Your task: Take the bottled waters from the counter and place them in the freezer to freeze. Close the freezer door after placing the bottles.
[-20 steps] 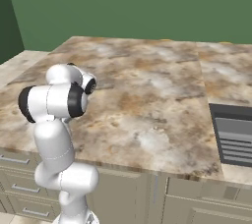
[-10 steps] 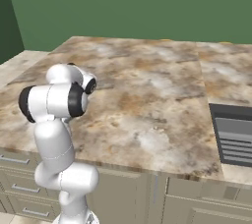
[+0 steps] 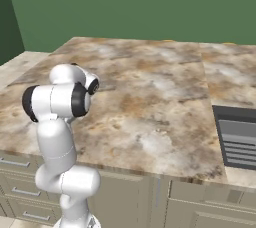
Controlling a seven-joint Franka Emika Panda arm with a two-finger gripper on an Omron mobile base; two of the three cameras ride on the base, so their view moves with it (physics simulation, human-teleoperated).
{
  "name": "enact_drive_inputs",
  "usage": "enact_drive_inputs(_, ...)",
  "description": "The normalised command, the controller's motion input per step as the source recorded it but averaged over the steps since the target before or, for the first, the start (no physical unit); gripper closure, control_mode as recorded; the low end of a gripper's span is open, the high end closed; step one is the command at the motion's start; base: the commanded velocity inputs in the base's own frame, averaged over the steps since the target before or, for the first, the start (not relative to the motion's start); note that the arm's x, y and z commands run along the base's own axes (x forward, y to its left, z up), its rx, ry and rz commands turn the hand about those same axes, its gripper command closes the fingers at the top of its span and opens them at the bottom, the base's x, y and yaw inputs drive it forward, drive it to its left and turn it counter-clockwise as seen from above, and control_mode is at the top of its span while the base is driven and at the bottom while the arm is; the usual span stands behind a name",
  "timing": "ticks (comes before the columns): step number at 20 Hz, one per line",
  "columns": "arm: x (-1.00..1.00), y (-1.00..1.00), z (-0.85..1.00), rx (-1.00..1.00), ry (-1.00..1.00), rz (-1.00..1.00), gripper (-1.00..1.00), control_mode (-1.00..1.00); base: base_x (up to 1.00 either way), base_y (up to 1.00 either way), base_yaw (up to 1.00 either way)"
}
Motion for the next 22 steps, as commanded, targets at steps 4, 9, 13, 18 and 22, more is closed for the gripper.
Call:
enact_drive_inputs(4,0.05,0.00,-0.10,0.00,0.00,0.00,-1.00,-1.00,0.00,0.00,0.00)
enact_drive_inputs(9,0.00,0.00,-0.16,0.00,0.00,0.00,-1.00,-1.00,0.00,0.00,0.00)
enact_drive_inputs(13,0.00,0.00,-0.14,0.00,0.00,0.00,-1.00,-1.00,0.00,0.00,0.00)
enact_drive_inputs(18,0.00,0.00,-0.01,0.00,0.00,0.00,-1.00,-1.00,0.00,0.00,0.00)
enact_drive_inputs(22,0.00,0.00,0.00,0.00,0.00,0.00,1.00,-1.00,0.00,0.00,0.00)
